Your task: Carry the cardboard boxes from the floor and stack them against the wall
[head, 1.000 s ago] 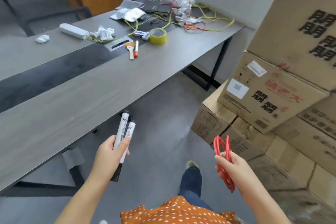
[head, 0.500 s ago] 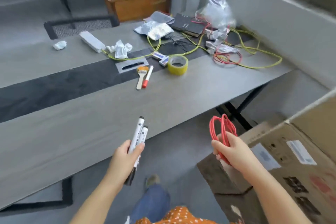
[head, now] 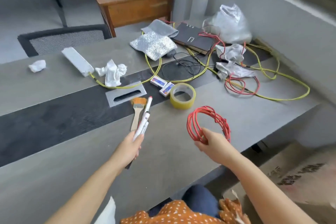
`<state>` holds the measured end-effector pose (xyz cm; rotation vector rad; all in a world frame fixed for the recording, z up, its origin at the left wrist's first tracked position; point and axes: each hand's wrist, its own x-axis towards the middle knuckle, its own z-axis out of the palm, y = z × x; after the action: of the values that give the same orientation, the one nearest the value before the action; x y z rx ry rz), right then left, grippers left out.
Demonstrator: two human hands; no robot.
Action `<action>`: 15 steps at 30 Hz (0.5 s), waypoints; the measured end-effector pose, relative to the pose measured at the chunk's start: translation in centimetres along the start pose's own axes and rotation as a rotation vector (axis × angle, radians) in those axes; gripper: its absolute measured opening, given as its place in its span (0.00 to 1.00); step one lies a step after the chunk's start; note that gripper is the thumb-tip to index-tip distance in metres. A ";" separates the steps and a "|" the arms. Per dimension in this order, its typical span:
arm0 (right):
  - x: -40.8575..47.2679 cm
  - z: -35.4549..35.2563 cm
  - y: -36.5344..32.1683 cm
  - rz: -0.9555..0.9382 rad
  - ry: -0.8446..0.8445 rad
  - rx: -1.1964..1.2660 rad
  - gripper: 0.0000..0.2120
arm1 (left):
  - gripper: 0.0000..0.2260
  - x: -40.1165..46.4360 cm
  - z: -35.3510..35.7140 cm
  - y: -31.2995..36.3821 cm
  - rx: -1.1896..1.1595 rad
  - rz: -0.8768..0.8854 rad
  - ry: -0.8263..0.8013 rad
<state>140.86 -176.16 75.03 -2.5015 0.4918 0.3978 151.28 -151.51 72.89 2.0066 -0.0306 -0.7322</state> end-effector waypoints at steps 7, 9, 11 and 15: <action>7.4 1.9 1.3 -0.006 -0.141 -0.302 0.08 | 0.13 6.7 3.9 1.7 0.454 -0.071 0.071; 8.0 2.7 1.9 -0.043 -0.153 -0.388 0.12 | 0.18 7.6 4.9 2.2 0.614 -0.046 0.129; 8.3 3.0 2.6 -0.076 -0.170 -0.423 0.16 | 0.22 8.5 5.6 2.6 0.752 -0.006 0.200; 9.0 2.5 3.8 -0.155 -0.241 -0.400 0.17 | 0.24 10.2 6.4 3.3 0.961 0.035 0.323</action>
<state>146.77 -180.02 67.84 -2.7944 0.1279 0.7891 157.27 -161.48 68.31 3.0087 -0.2698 -0.3691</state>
